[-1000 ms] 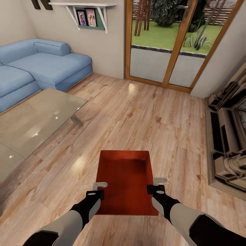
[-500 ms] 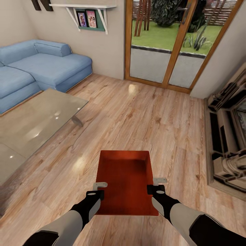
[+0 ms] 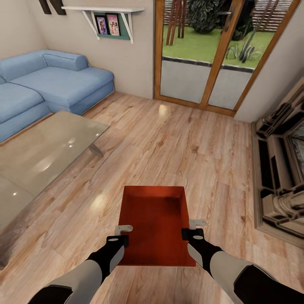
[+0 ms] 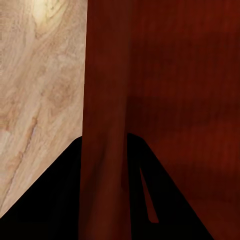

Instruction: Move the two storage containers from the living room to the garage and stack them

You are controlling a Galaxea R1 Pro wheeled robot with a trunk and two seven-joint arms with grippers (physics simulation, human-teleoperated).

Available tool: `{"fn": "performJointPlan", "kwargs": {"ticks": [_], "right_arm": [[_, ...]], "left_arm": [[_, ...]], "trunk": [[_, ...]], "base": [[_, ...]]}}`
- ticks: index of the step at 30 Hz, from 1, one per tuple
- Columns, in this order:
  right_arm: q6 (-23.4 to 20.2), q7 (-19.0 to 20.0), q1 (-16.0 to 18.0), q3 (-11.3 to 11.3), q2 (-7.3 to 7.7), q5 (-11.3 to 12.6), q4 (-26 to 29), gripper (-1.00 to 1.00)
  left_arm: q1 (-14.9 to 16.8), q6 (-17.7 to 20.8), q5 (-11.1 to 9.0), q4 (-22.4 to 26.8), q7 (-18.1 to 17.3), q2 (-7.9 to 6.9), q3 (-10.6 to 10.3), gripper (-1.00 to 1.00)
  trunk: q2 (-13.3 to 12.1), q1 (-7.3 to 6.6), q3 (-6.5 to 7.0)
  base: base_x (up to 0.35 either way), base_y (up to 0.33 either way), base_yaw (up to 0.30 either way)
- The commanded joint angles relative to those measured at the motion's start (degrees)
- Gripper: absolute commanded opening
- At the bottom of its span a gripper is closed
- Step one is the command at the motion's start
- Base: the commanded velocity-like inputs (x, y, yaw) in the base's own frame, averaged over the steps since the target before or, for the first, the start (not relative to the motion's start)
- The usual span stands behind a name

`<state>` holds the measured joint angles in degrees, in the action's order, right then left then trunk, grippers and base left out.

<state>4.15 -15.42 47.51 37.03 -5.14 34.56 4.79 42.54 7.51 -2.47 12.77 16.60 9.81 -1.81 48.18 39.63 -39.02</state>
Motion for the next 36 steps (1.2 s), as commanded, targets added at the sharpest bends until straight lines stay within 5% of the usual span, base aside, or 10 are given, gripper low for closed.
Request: {"fn": "performJointPlan", "kwargs": {"ticks": [1,36], "right_arm": [[0.42,-0.31,0.04,0.15,0.30,0.69,-0.13,-1.00],[0.69,-0.23,0.04,0.15,0.58,0.69,-0.05,-1.00]], "left_arm": [[0.00,0.45,0.71,0.15,0.71,-0.40,0.06,-1.00],[0.00,0.40,0.71,0.15,0.71,-0.40,0.06,-1.00]], "trunk": [[-0.38,-0.22,0.15],[-14.42,-7.91,6.43]], "base": [[0.000,0.000,0.000],[0.000,0.000,0.000]]}}
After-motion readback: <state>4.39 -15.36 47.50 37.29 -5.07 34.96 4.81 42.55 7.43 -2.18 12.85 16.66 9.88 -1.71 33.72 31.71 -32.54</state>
